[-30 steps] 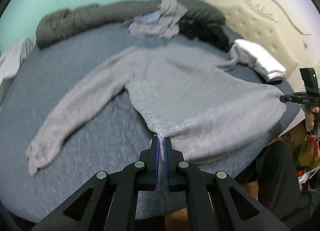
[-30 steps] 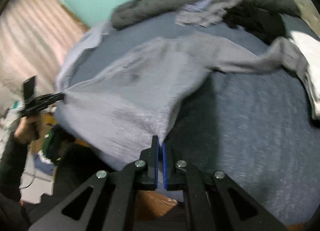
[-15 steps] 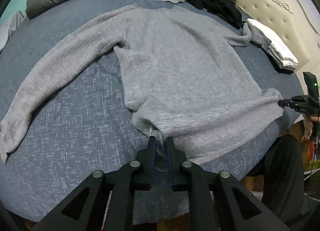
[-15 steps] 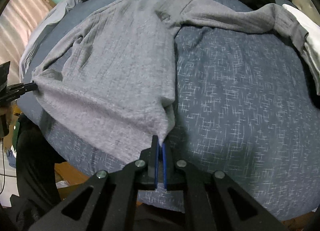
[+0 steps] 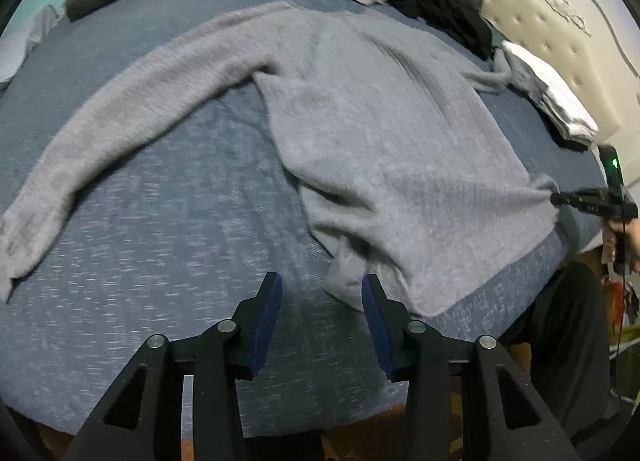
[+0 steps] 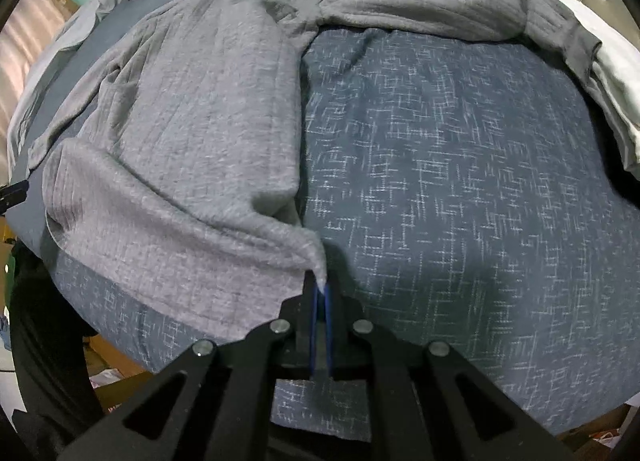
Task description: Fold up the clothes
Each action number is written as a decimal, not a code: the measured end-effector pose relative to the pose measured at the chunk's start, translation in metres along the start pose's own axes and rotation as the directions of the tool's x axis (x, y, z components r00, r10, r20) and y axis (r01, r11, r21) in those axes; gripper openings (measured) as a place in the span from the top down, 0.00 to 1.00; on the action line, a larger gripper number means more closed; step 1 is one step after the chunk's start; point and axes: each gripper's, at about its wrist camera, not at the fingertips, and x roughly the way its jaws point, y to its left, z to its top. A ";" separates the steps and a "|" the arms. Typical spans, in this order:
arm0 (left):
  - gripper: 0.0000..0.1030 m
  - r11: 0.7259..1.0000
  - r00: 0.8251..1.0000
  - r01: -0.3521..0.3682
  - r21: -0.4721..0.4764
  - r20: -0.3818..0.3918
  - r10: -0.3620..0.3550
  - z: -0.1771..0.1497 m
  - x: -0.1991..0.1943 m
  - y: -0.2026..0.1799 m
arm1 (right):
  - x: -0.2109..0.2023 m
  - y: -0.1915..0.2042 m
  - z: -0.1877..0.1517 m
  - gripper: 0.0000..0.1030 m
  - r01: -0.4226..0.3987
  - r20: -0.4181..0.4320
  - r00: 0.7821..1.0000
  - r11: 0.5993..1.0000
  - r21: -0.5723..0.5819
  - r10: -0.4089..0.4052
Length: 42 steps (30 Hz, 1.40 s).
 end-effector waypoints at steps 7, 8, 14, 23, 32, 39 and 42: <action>0.57 1.000 1.000 -0.020 0.024 -0.022 0.020 0.005 0.032 -0.010 | -0.004 -0.001 0.001 0.97 0.003 -0.008 1.000 1.000 -0.005 -0.003; 0.66 0.999 0.999 -0.021 0.028 -0.025 0.022 0.006 0.036 -0.011 | -0.005 0.001 0.001 0.97 0.003 -0.010 1.000 1.000 -0.003 -0.003; 0.97 0.997 1.000 0.004 0.076 -0.016 -0.003 0.001 0.042 -0.021 | -0.009 0.002 -0.003 0.97 0.001 -0.008 1.000 1.000 0.000 -0.001; 0.98 0.993 0.994 -0.029 0.118 0.108 0.017 -0.039 -0.034 -0.010 | -0.019 0.007 -0.004 0.97 -0.031 0.007 1.000 1.000 -0.006 0.031; 0.99 0.997 1.000 -0.026 0.070 0.018 0.025 -0.059 -0.019 0.010 | -0.009 0.000 -0.017 0.97 -0.064 -0.036 0.997 0.998 0.020 0.064; 0.78 1.000 1.000 0.029 -0.010 0.010 -0.029 -0.037 0.000 0.015 | -0.012 -0.003 -0.015 0.95 -0.082 -0.003 0.997 0.995 0.049 0.082; 0.75 0.999 0.999 0.031 -0.020 -0.024 -0.032 -0.031 0.014 0.015 | -0.017 -0.005 -0.015 0.76 -0.113 0.031 0.993 0.992 0.056 0.111</action>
